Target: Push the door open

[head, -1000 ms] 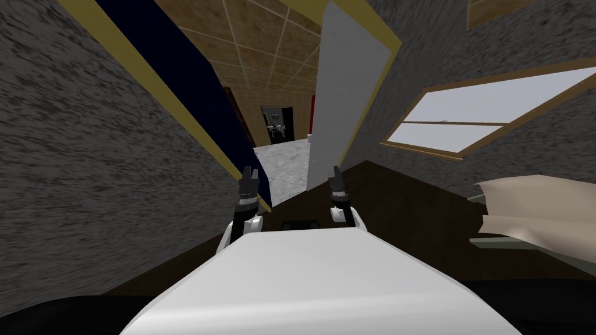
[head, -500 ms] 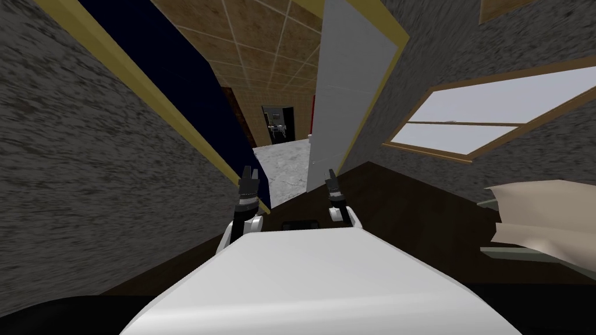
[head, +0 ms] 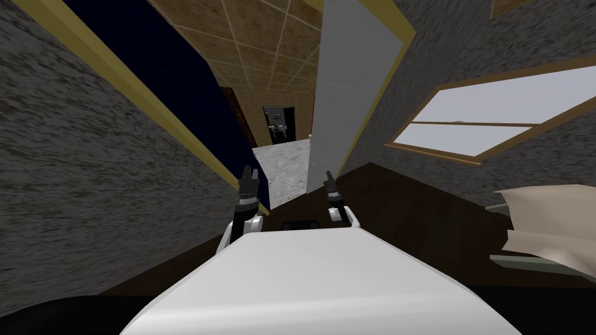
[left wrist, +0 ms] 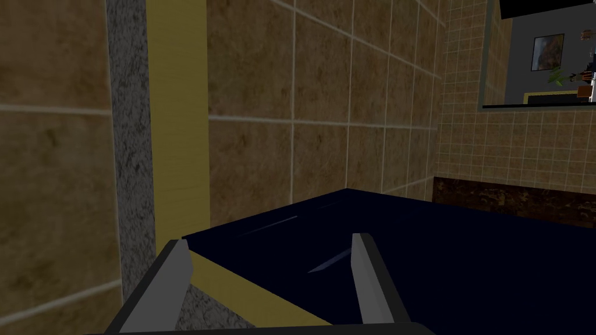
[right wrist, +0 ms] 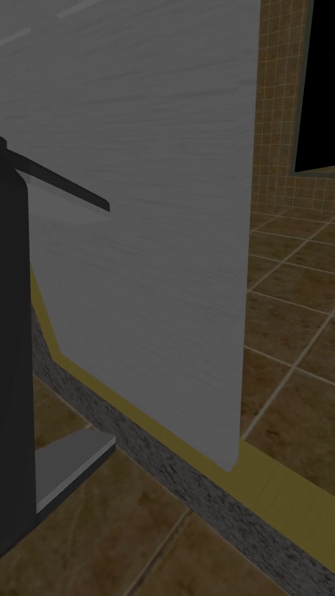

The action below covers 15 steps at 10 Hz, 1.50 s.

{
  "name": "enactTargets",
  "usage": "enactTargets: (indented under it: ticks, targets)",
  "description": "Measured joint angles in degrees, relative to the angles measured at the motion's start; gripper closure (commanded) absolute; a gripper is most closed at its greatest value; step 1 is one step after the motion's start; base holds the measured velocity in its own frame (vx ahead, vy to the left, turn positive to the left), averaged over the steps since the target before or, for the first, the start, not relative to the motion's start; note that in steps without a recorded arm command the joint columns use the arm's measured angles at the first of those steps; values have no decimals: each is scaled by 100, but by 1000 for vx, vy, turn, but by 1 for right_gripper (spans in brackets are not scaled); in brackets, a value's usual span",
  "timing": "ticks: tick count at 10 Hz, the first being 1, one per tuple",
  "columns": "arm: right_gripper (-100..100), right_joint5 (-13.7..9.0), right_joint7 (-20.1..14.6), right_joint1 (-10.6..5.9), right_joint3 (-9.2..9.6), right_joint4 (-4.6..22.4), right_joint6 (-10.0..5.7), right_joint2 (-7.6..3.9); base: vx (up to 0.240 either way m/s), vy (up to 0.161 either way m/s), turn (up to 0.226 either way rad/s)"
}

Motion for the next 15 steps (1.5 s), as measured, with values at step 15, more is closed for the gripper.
enactTargets:
  ticks: [15]
  targets:
    - [-100,323,-598,-754,-2,2120,-400,-180,56,-42,27]
